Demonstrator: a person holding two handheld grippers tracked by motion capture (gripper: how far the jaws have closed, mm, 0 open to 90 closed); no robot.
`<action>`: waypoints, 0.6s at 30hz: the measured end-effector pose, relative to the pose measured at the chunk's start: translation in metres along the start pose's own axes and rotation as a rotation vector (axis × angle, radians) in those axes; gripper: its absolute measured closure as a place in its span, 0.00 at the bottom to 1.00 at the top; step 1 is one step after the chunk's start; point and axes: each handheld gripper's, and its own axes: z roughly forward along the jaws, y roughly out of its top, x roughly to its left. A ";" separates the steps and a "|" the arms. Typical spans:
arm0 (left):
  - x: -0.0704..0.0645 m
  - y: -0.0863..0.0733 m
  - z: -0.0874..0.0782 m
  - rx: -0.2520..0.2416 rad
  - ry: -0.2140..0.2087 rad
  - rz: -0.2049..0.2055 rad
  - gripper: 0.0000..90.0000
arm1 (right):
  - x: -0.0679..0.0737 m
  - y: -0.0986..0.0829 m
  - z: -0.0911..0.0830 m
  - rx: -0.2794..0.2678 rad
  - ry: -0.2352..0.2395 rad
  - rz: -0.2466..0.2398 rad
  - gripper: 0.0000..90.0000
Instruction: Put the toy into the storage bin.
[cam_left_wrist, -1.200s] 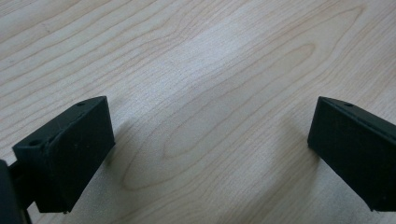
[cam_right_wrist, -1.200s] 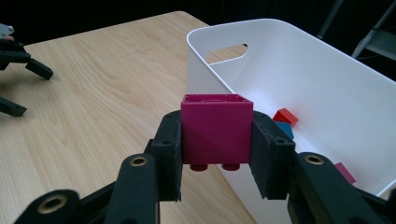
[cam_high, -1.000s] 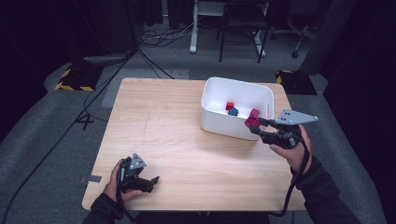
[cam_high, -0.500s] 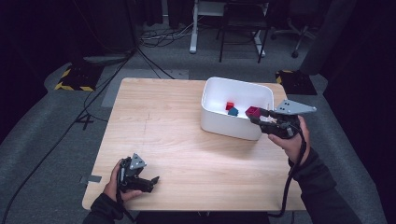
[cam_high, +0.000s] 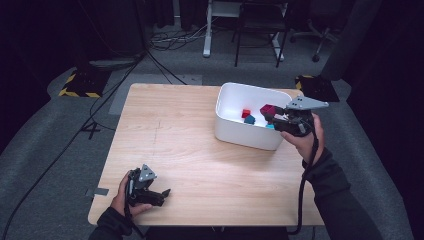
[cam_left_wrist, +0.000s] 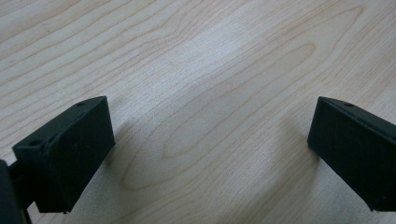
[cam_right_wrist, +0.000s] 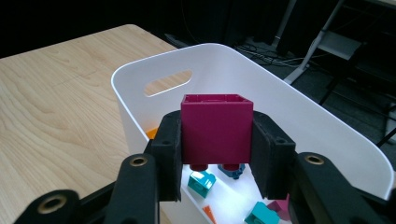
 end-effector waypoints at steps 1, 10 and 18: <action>0.000 0.000 0.000 0.000 -0.002 0.000 0.01 | 0.001 0.001 0.002 0.012 -0.002 0.010 0.66; 0.000 0.000 0.000 0.001 -0.002 0.000 0.01 | 0.001 0.008 0.023 0.030 -0.006 0.009 0.66; 0.000 0.000 0.000 0.002 -0.002 0.000 0.01 | 0.001 0.012 0.037 0.069 -0.015 -0.007 0.66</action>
